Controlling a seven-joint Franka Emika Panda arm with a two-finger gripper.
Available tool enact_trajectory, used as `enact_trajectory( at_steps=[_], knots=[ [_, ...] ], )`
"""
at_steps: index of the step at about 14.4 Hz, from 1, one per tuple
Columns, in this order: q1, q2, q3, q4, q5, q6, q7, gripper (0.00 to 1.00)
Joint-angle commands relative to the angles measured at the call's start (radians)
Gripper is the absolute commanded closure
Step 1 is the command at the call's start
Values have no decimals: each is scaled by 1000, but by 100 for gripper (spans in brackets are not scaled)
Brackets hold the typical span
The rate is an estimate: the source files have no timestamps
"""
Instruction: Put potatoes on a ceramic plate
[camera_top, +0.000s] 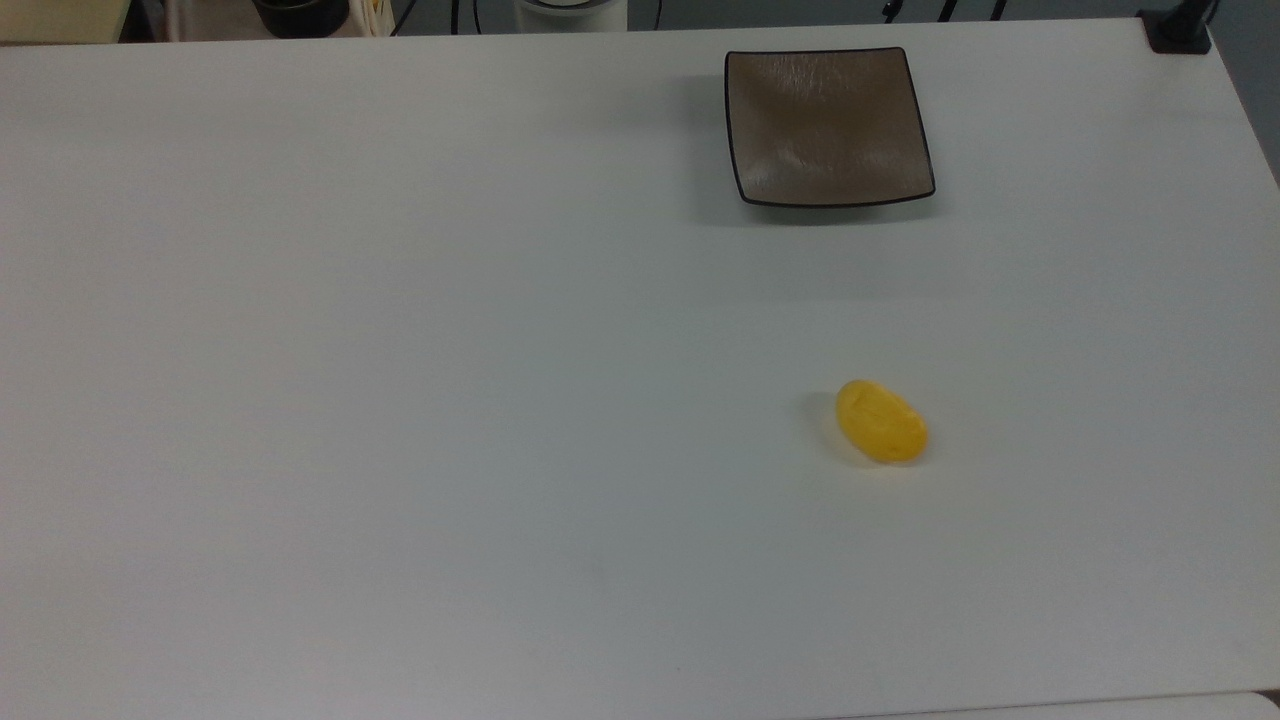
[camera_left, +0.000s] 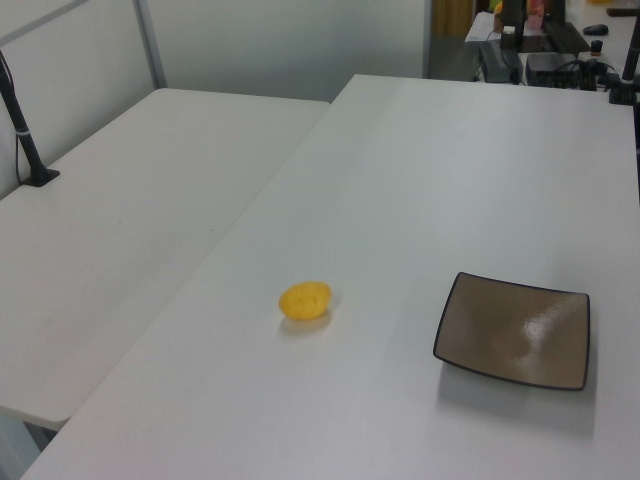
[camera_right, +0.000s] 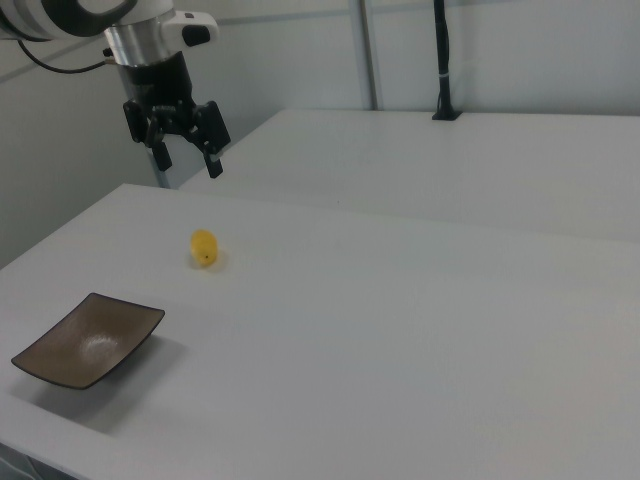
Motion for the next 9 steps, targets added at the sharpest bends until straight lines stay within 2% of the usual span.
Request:
enact_trajectory(
  at_steps=[1, 5, 9],
  knots=[
    [12, -32, -14, -48, 21, 21, -17, 0],
    [12, -23, -14, -51, 20, 28, -23, 0],
    [43, -6, -12, -81, 15, 27, -28, 0]
  ],
)
